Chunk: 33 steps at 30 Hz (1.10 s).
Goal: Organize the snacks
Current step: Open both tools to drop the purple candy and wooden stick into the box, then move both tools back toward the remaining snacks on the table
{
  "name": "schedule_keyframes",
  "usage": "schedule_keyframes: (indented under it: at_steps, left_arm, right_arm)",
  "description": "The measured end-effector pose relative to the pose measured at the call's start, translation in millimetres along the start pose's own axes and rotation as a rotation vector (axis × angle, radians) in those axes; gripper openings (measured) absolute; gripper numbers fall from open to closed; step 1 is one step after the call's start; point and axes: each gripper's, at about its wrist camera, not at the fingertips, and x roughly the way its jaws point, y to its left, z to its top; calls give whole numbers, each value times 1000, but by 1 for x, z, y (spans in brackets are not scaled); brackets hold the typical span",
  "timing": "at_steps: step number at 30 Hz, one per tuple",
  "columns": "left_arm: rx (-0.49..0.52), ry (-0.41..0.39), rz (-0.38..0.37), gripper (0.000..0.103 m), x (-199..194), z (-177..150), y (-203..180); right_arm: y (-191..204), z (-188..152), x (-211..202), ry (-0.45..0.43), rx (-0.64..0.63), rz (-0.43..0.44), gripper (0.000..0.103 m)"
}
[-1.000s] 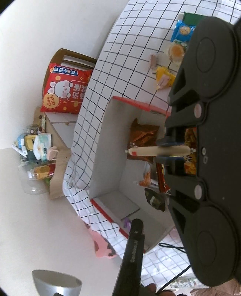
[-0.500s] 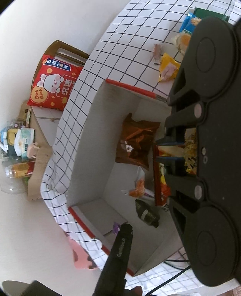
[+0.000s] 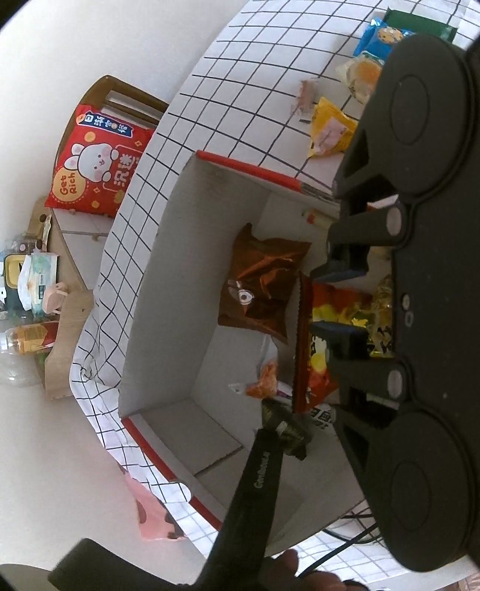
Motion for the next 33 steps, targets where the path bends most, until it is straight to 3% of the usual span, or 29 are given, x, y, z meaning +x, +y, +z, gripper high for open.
schedule_keyframes:
  at_steps: [2,15,21,29,33]
  left_arm:
    - [-3,-11,-6,58,-3,-1,0]
    - [24,-73,5,59,-32,-15,1]
    - [27,-114,-9,65,-53,-24,0]
    - [44,-180,-40,66,-85,-40,-9]
    - [69,-222,-61,74,-102,-50,-18]
  right_arm:
    - [-1,0,-2,-6,9,4,30]
    - [-1,-4,-32,-74,49,47,68]
    - [-2,-8,-55,-119,65,69,78]
    - [-7,-18,-85,-163,82,97,85]
    - [-12,-26,-102,-187,91,106,90]
